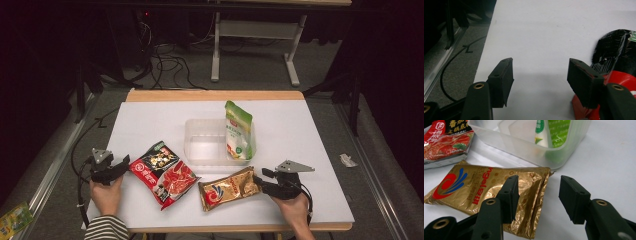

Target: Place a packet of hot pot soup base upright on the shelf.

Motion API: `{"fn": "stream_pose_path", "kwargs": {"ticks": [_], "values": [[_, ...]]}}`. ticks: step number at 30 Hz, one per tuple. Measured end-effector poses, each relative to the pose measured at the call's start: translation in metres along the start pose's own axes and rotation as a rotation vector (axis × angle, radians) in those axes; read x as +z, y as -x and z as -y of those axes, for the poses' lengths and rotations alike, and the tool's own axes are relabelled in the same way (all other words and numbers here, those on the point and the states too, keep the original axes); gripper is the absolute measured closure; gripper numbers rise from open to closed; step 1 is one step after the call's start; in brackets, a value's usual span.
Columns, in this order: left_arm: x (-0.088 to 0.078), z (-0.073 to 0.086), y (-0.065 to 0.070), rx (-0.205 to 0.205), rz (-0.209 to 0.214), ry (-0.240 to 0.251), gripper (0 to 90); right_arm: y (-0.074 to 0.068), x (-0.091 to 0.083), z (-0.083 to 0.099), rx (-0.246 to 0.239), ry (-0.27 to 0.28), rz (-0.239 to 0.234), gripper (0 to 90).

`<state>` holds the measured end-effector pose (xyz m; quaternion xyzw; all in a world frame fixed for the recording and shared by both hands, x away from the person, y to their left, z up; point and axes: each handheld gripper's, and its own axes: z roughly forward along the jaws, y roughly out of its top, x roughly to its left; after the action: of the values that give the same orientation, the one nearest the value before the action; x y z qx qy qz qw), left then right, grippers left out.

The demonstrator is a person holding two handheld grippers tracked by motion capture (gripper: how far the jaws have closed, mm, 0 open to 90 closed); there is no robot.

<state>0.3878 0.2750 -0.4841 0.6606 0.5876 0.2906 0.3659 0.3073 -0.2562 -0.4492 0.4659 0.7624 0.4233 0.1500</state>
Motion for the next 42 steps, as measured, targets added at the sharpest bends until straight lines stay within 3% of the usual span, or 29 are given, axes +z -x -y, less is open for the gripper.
{"fn": "stream_pose_path", "kwargs": {"ticks": [32,36,42], "values": [[0.000,0.000,0.001,0.006,-0.009,0.002,38.3,-0.002,0.028,0.020,0.053,-0.081,-0.078,48.6],[0.000,0.000,0.001,0.005,-0.008,0.002,38.4,-0.002,0.027,0.022,0.044,-0.079,-0.082,50.9],[0.000,0.000,0.001,0.006,-0.008,0.001,38.4,-0.001,0.026,0.023,0.038,-0.086,-0.107,64.3]]}}
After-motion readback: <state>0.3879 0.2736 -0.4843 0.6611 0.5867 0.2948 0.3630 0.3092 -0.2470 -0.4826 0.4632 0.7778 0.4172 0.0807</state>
